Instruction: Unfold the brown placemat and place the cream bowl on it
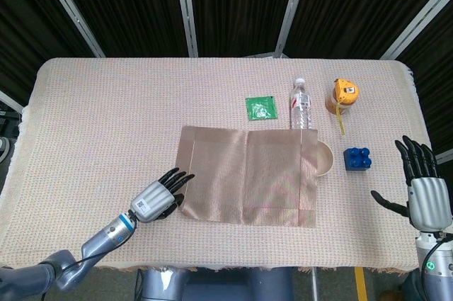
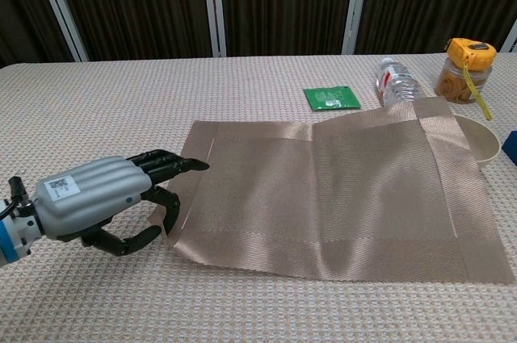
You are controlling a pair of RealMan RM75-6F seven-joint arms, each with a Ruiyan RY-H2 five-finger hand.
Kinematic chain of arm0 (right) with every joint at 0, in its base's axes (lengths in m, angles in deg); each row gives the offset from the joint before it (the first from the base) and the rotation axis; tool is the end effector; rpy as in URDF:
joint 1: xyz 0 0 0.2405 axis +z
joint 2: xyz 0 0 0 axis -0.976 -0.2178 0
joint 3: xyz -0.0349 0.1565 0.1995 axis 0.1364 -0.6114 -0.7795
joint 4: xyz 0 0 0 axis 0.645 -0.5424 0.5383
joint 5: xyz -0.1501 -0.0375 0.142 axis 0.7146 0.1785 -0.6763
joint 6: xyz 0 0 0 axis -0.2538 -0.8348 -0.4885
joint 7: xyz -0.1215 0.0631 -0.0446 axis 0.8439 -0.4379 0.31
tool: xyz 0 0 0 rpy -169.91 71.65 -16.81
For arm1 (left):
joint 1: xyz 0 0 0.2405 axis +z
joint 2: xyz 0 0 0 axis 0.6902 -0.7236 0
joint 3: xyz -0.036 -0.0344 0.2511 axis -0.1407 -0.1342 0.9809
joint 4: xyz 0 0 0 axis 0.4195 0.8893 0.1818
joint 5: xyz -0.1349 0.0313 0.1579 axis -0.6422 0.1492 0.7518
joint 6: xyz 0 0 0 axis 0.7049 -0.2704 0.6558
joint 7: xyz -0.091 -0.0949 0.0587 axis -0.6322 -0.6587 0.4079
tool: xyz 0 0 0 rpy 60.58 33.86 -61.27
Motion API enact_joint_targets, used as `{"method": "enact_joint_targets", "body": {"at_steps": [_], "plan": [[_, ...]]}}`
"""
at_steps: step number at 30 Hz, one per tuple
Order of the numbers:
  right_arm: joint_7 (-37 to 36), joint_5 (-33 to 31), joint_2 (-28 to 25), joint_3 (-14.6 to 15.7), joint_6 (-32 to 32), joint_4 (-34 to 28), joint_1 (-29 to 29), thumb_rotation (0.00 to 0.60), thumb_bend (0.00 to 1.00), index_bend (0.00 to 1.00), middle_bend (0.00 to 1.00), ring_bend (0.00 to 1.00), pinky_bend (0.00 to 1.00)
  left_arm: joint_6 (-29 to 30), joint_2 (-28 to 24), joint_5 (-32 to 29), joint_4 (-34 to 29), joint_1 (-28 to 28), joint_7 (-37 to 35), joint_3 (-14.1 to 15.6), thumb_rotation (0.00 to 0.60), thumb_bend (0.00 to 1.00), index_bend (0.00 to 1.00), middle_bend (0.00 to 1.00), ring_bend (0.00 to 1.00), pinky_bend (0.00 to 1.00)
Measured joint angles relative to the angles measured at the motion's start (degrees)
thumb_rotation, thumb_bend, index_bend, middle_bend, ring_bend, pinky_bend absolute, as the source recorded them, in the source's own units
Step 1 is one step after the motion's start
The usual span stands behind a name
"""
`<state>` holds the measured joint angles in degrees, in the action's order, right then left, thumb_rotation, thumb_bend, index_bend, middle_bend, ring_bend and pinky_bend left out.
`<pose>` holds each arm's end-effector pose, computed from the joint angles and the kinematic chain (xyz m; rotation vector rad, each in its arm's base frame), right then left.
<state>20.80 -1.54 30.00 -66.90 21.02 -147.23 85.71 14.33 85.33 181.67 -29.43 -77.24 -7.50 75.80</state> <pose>-0.2896 -0.2134 0.1683 1.2621 -0.7976 1.1969 -0.2029 0.2541 -0.0645 -2.2523 -0.6869 -1.0593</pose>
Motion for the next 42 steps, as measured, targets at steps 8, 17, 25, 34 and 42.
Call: {"method": "enact_joint_targets", "body": {"at_steps": [8, 17, 25, 34, 42], "plan": [[0.19, 0.50, -0.05, 0.00, 0.28, -0.26, -0.20, 0.600, 0.00, 0.00, 0.00, 0.00, 0.00, 1.83, -5.87, 2.98, -7.07, 1.44, 1.25, 4.77, 0.600, 0.55, 0.70, 0.00, 0.00, 0.00], [0.42, 0.78, -0.14, -0.11, 0.47, -0.45, -0.47, 0.600, 0.00, 0.00, 0.00, 0.00, 0.00, 1.41, -10.02, 3.58, -10.84, 2.83, 2.85, 7.86, 0.600, 0.55, 0.70, 0.00, 0.00, 0.00], [0.34, 0.83, -0.25, -0.26, 0.35, -0.61, -0.62, 0.600, 0.00, 0.00, 0.00, 0.00, 0.00, 0.53, -12.62, 2.58, -12.01, 3.76, 4.41, 8.63, 0.600, 0.56, 0.70, 0.00, 0.00, 0.00], [0.44, 1.14, -0.29, -0.33, 0.33, -0.88, -0.76, 0.600, 0.00, 0.00, 0.00, 0.00, 0.00, 1.03, -13.47, 2.40, -11.86, 4.90, 3.68, 9.01, 0.600, 0.55, 0.70, 0.00, 0.00, 0.00], [0.42, 1.11, -0.40, -0.41, 0.33, -0.95, -0.91, 0.600, 0.00, 0.00, 0.00, 0.00, 0.00, 1.42, -13.78, 2.65, -11.16, 5.75, 3.33, 9.61, 0.600, 0.55, 0.70, 0.00, 0.00, 0.00]]}}
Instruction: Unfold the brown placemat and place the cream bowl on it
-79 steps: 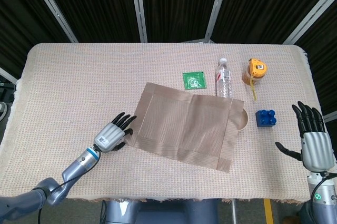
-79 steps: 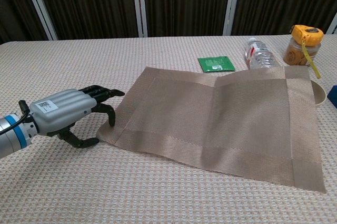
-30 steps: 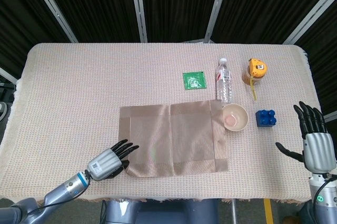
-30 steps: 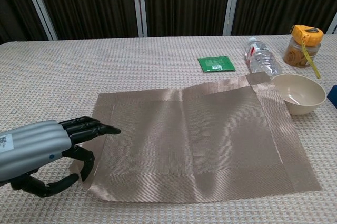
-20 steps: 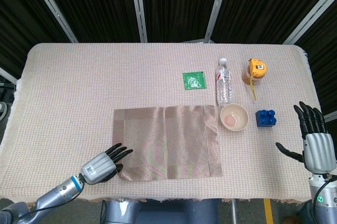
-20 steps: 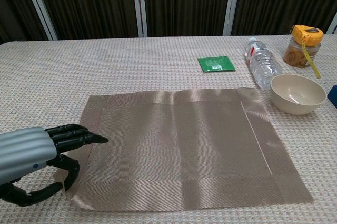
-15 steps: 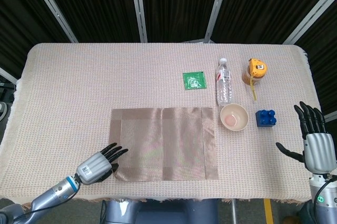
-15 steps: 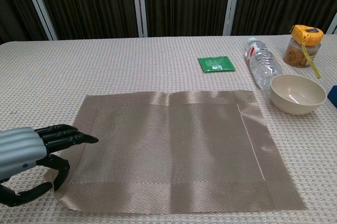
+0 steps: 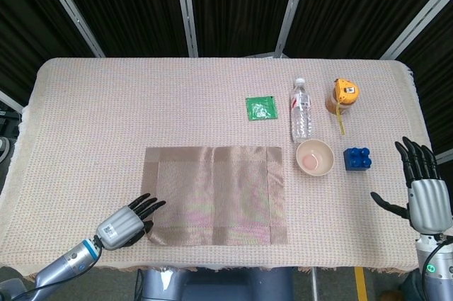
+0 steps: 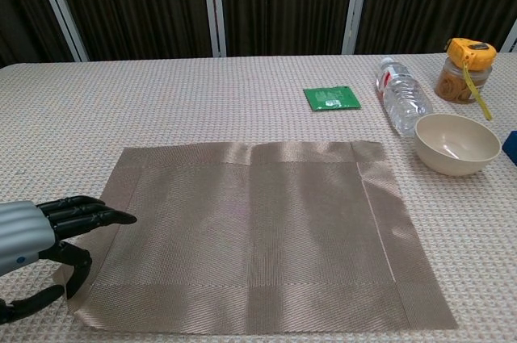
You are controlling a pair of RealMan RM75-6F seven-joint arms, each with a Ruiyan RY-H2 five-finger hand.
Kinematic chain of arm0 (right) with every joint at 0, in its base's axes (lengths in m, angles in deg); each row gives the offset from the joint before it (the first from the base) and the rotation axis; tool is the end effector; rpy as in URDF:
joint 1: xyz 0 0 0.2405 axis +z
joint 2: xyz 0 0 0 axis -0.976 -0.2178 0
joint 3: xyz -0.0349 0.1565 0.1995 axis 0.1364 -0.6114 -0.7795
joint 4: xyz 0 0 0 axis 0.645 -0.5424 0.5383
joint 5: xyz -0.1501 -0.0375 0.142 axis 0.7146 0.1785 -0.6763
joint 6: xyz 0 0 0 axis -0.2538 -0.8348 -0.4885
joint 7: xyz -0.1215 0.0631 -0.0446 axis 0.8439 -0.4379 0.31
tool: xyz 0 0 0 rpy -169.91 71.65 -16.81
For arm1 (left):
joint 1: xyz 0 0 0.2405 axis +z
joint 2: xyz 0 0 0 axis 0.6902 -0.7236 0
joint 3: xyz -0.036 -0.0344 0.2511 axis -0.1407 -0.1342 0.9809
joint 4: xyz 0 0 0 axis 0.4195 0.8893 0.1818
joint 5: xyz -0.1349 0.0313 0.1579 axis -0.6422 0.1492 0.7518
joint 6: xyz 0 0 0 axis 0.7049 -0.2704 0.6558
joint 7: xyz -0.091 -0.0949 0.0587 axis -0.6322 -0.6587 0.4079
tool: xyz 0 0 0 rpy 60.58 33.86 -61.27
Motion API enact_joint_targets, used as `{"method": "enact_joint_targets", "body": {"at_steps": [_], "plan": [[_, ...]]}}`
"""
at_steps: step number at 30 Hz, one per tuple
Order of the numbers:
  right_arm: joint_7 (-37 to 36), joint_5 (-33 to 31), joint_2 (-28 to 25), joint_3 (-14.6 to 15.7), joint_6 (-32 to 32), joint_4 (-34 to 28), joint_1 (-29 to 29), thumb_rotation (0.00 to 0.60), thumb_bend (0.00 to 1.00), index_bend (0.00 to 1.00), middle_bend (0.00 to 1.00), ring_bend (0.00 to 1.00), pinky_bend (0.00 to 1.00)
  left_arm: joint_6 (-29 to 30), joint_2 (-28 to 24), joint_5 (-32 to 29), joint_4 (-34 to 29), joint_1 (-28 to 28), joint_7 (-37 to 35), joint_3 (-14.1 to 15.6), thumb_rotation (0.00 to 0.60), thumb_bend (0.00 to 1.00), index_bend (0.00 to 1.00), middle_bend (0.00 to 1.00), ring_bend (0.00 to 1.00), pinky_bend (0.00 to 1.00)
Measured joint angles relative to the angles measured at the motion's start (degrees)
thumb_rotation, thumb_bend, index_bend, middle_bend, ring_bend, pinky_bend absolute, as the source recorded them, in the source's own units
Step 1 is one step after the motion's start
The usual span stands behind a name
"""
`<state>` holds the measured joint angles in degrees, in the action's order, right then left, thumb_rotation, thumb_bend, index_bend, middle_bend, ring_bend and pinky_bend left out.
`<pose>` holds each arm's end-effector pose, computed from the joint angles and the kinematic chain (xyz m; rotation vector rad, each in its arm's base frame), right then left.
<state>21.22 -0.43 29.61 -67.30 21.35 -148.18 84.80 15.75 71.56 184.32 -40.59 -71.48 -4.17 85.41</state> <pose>-0.2869 -0.2093 0.1699 1.2628 -0.7910 1.2038 -0.2584 0.1934 -0.0117 -2.3491 -0.7444 -0.8411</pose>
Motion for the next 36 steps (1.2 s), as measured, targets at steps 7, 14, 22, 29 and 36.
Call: {"method": "enact_joint_targets", "body": {"at_steps": [7, 14, 22, 29, 36], "plan": [[-0.03, 0.08, -0.05, -0.12, -0.01, -0.09, -0.10, 0.600, 0.00, 0.00, 0.00, 0.00, 0.00, 0.45, 0.06, 0.39, 1.09, 0.85, 0.16, 0.24, 0.600, 0.53, 0.66, 0.00, 0.00, 0.00], [-0.02, 0.17, -0.05, -0.17, -0.09, -0.08, -0.15, 0.600, 0.00, 0.00, 0.00, 0.00, 0.00, 0.31, -0.72, -0.48, 0.97, 1.62, -0.43, 0.35, 0.600, 0.00, 0.00, 0.00, 0.00, 0.00], [0.56, -0.14, 0.17, 0.05, -1.08, 0.17, -0.06, 0.600, 0.00, 0.00, 0.00, 0.00, 0.00, 3.24, -4.35, -0.82, -3.83, 2.17, -7.26, 0.42, 0.600, 0.00, 0.00, 0.00, 0.00, 0.00], [2.18, 0.06, 0.64, 0.52, -2.10, 0.38, 0.23, 0.600, 0.00, 0.00, 0.00, 0.00, 0.00, 12.66, -9.24, -1.85, -7.50, 4.47, -10.12, -2.24, 0.600, 0.00, 0.00, 0.00, 0.00, 0.00], [3.77, -0.63, 1.04, 0.87, -6.19, 0.81, 1.75, 0.600, 0.00, 0.01, 0.00, 0.00, 0.00, 18.94, -12.61, -10.67, -11.02, 8.84, -8.21, -7.50, 0.600, 0.00, 0.00, 0.00, 0.00, 0.00]]}}
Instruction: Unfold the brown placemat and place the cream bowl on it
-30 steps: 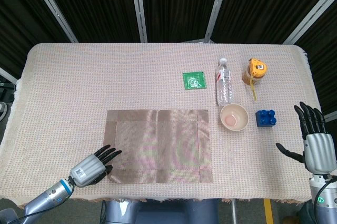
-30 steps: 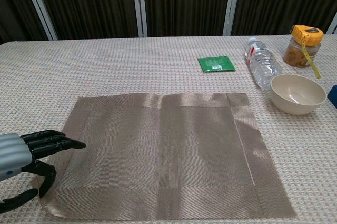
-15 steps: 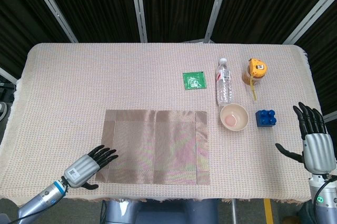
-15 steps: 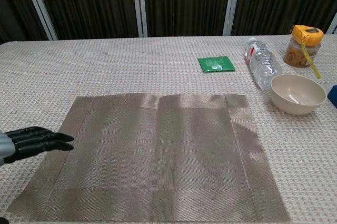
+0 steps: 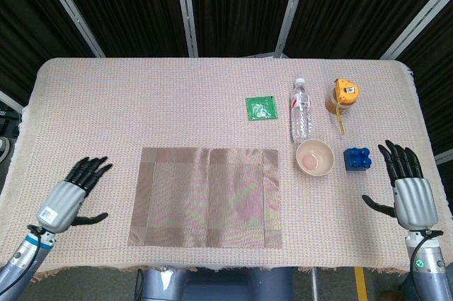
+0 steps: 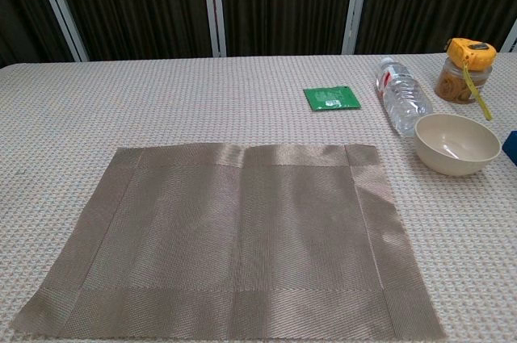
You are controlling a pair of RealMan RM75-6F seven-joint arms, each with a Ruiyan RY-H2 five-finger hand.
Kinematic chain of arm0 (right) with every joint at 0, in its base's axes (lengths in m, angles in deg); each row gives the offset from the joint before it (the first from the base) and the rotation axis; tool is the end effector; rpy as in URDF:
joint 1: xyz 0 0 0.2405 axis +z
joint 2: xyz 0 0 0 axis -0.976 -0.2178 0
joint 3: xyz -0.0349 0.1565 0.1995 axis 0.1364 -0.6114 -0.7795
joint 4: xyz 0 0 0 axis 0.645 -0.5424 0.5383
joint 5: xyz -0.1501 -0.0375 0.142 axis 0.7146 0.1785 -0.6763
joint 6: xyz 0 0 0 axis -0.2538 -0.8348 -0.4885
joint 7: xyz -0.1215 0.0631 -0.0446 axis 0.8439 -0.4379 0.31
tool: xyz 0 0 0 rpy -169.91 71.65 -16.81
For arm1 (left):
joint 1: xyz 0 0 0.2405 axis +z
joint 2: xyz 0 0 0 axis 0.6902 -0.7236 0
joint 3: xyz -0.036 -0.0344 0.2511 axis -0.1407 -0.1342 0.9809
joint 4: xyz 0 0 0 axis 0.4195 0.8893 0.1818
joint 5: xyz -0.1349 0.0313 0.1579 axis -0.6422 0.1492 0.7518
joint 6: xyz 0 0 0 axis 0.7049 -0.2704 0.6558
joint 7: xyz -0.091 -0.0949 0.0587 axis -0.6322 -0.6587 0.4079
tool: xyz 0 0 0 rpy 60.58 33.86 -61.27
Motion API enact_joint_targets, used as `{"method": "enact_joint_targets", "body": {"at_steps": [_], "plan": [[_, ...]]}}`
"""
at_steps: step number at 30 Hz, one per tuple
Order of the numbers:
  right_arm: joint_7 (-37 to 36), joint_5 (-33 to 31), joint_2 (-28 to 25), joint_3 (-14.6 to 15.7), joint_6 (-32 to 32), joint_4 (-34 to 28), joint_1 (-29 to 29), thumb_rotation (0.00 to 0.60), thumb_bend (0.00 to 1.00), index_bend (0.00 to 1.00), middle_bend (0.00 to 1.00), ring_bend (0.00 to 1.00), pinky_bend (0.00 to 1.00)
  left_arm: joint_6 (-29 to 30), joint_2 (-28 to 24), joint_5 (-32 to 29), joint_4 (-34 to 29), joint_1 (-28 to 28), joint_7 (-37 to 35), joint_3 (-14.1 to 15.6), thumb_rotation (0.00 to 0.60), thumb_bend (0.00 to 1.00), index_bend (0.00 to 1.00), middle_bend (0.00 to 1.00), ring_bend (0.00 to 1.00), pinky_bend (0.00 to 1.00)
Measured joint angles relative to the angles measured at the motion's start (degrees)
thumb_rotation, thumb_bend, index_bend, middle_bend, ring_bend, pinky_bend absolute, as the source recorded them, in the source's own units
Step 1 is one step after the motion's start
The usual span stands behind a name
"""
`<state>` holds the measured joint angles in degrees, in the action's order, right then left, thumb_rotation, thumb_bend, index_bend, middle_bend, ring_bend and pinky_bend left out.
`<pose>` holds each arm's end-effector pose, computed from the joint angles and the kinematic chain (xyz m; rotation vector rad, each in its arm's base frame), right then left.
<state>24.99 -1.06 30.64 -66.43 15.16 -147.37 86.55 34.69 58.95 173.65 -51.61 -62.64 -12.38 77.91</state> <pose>-0.2899 -0.2185 0.1493 1.3593 -0.8272 1.0964 -0.2678 0.2074 0.1039 -1.7181 -0.9057 -1.1227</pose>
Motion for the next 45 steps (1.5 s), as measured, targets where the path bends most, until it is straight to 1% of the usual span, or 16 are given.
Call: {"method": "enact_joint_targets", "body": {"at_steps": [4, 6, 9, 14, 15, 19, 22, 26, 28, 31, 33, 36, 42, 45], "plan": [[0.58, -1.06, -0.38, 0.13, -5.87, -0.33, 2.33, 0.600, 0.00, 0.06, 0.00, 0.00, 0.00, 3.18, -2.10, -5.55, -2.89, 2.31, 3.51, -3.54, 0.600, 0.00, 0.00, 0.00, 0.00, 0.00], [0.97, -1.66, -0.64, 0.13, -8.89, -0.47, 3.64, 0.600, 0.00, 0.11, 0.00, 0.00, 0.00, 5.11, -3.25, -7.52, -4.67, 3.40, 5.24, -5.21, 0.600, 0.00, 0.00, 0.00, 0.00, 0.00], [2.17, -2.87, -0.88, 0.03, -14.58, -0.28, 6.35, 0.600, 0.00, 0.17, 0.00, 0.00, 0.00, 6.62, -4.92, -9.47, -7.01, 4.79, 6.55, -6.68, 0.600, 0.00, 0.00, 0.00, 0.00, 0.00], [4.87, -6.60, 0.14, -0.52, -24.32, 2.00, 11.50, 0.600, 0.00, 0.27, 0.00, 0.00, 0.00, 5.83, -6.66, -10.80, -8.98, 5.59, 7.13, -7.30, 0.600, 0.00, 0.00, 0.00, 0.00, 0.00], [5.76, -7.26, 0.64, -0.62, -25.53, 2.86, 12.32, 0.600, 0.00, 0.29, 0.00, 0.00, 0.00, 5.53, -6.95, -11.05, -9.18, 5.70, 7.04, -7.56, 0.600, 0.00, 0.00, 0.00, 0.00, 0.00], [9.97, -10.10, 4.21, -1.00, -29.04, 7.48, 15.27, 0.600, 0.00, 0.31, 0.00, 0.00, 0.00, 4.83, -7.51, -11.47, -9.54, 6.05, 6.43, -8.29, 0.600, 0.00, 0.00, 0.00, 0.00, 0.00], [12.33, -11.63, 6.59, -1.07, -30.81, 10.37, 16.76, 0.600, 0.00, 0.33, 0.00, 0.00, 0.00, 4.28, -7.71, -11.43, -9.61, 6.20, 6.15, -8.68, 0.600, 0.00, 0.00, 0.00, 0.00, 0.00], [14.28, -12.93, 8.96, -0.99, -32.17, 12.73, 18.14, 0.600, 0.00, 0.35, 0.00, 0.00, 0.00, 3.50, -7.65, -11.44, -9.42, 6.25, 6.15, -9.07, 0.600, 0.00, 0.00, 0.00, 0.00, 0.00], [14.63, -13.13, 9.65, -0.88, -32.55, 13.22, 18.47, 0.600, 0.03, 0.36, 0.00, 0.00, 0.00, 3.09, -7.60, -11.59, -9.29, 6.23, 6.11, -9.29, 0.600, 0.00, 0.00, 0.00, 0.00, 0.00], [15.00, -13.22, 10.74, -0.69, -32.93, 13.94, 18.92, 0.600, 0.10, 0.39, 0.00, 0.00, 0.00, 2.61, -7.48, -11.72, -9.02, 6.19, 6.13, -9.60, 0.600, 0.00, 0.00, 0.00, 0.00, 0.00], [15.18, -13.25, 11.56, -0.60, -33.06, 14.55, 19.20, 0.600, 0.18, 0.43, 0.00, 0.00, 0.00, 2.22, -7.33, -11.63, -8.84, 6.16, 6.26, -9.75, 0.600, 0.00, 0.00, 0.00, 0.00, 0.00], [15.53, -13.36, 13.02, -0.43, -33.20, 15.75, 19.64, 0.600, 0.24, 0.53, 0.00, 0.00, 0.00, 1.70, -7.06, -11.37, -8.64, 6.18, 6.47, -9.99, 0.600, 0.00, 0.00, 0.00, 0.00, 0.00], [16.58, -12.92, 15.04, -0.17, -32.00, 17.74, 20.09, 0.600, 0.31, 0.68, 0.00, 0.00, 0.00, 1.20, -6.88, -11.15, -8.42, 6.37, 6.37, -10.37, 0.600, 0.00, 0.00, 0.00, 0.00, 0.00], [16.07, -11.70, 15.64, -0.10, -30.14, 18.01, 20.03, 0.600, 0.31, 0.71, 0.00, 0.00, 0.00, 0.58, -6.76, -10.89, -8.20, 6.36, 6.31, -10.41, 0.600, 0.00, 0.00, 0.00, 0.00, 0.00]]}}
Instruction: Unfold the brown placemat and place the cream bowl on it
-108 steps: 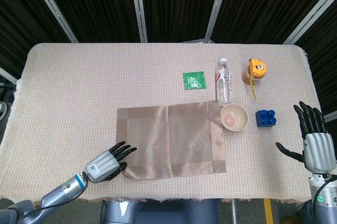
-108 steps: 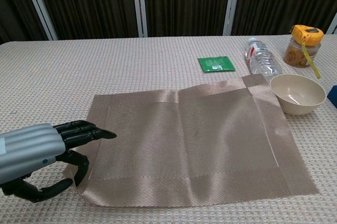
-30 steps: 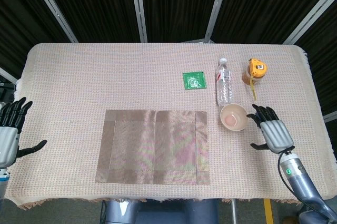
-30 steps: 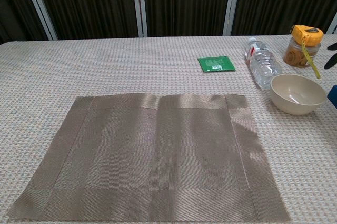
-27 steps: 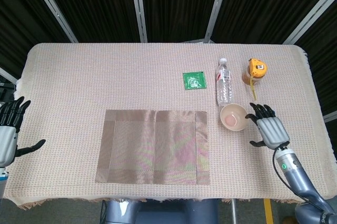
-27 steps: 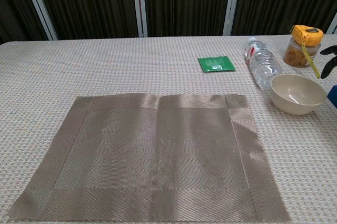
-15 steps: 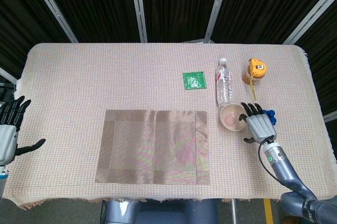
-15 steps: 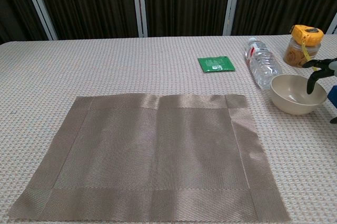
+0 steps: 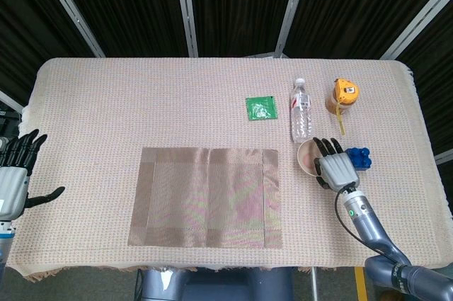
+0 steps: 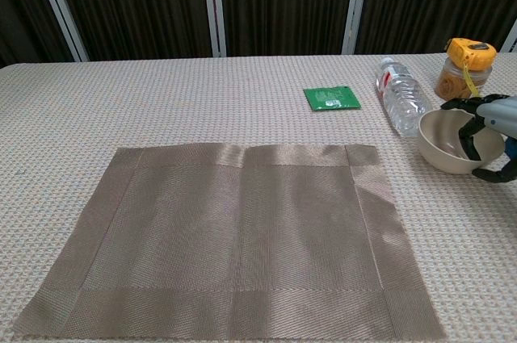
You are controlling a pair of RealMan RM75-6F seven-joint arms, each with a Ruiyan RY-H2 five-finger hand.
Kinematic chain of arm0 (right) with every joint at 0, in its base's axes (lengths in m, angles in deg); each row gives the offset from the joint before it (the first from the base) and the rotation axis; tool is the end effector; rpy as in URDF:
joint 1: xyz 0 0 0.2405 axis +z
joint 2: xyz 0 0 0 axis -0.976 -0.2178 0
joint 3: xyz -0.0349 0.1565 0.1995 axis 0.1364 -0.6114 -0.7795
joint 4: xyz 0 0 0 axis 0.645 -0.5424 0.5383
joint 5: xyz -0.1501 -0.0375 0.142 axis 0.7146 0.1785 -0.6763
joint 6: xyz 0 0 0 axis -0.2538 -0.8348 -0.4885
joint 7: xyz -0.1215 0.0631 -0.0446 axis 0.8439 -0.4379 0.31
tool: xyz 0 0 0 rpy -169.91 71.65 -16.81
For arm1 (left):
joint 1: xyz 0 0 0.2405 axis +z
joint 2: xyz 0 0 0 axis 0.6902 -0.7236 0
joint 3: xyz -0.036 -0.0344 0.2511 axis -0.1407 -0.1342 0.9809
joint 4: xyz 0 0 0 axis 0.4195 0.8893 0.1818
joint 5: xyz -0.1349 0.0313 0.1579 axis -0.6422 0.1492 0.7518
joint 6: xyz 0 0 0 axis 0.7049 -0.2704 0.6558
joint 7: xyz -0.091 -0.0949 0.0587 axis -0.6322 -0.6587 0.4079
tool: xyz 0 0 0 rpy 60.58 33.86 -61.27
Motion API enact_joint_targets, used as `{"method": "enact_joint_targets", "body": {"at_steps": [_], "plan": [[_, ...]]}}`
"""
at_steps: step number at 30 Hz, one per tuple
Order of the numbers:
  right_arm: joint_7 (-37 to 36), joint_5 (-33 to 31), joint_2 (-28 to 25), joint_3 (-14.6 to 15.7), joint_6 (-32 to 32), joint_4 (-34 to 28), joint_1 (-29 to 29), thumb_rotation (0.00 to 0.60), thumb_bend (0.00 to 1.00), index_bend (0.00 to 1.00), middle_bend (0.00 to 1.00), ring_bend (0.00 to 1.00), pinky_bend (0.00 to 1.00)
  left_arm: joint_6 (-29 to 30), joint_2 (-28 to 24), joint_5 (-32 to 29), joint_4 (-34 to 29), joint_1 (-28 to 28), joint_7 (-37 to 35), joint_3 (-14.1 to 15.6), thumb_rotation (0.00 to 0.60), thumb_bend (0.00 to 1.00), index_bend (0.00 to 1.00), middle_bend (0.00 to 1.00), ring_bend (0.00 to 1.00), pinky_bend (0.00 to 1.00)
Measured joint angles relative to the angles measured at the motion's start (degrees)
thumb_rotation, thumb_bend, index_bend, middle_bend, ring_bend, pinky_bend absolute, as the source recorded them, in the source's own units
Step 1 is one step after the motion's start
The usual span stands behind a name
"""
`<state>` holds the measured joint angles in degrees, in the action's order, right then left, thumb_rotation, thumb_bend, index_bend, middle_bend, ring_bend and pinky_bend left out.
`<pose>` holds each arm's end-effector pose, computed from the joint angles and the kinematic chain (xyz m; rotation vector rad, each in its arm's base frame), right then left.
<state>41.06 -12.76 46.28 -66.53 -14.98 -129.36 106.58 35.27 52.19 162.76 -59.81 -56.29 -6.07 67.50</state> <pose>-0.2773 -0.3252 0.0286 1.7625 -0.8191 0.6802 -0.2798 0.2157 0.1628 -1.3919 -0.8616 -1.0258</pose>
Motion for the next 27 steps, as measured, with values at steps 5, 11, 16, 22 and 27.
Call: {"method": "enact_joint_targets", "body": {"at_steps": [5, 11, 16, 22, 27], "plan": [[-2.42, 3.48, 0.04, 0.02, 4.42, -1.34, -0.28, 0.600, 0.31, 0.72, 0.00, 0.00, 0.00, -0.84, 0.16, 0.58, 0.03, -0.03, -0.15, -0.10, 0.600, 0.00, 0.00, 0.00, 0.00, 0.00], [-4.00, 8.31, -1.47, 0.16, 8.49, -7.03, -0.06, 0.600, 0.31, 0.72, 0.00, 0.00, 0.00, -1.33, -0.02, 0.99, -0.31, -0.03, -0.80, -0.37, 0.600, 0.00, 0.00, 0.00, 0.00, 0.00], [-2.71, 10.56, -3.11, 0.40, 7.04, -15.22, 1.99, 0.600, 0.31, 0.72, 0.00, 0.00, 0.00, -1.94, -0.28, 1.38, -0.59, 0.02, -1.33, -0.52, 0.600, 0.00, 0.00, 0.00, 0.00, 0.00], [3.36, 10.66, -2.62, -0.25, -1.30, -22.13, 7.99, 0.600, 0.31, 0.72, 0.00, 0.00, 0.00, -1.89, -0.82, 1.10, -0.44, 0.45, -2.47, -0.95, 0.600, 0.00, 0.00, 0.00, 0.00, 0.00], [9.93, 9.30, 1.52, -1.29, -7.92, -22.97, 13.74, 0.600, 0.31, 0.72, 0.00, 0.00, 0.00, -2.22, -1.44, 0.15, 0.42, 0.84, -4.13, -1.45, 0.600, 0.00, 0.00, 0.00, 0.00, 0.00]]}}
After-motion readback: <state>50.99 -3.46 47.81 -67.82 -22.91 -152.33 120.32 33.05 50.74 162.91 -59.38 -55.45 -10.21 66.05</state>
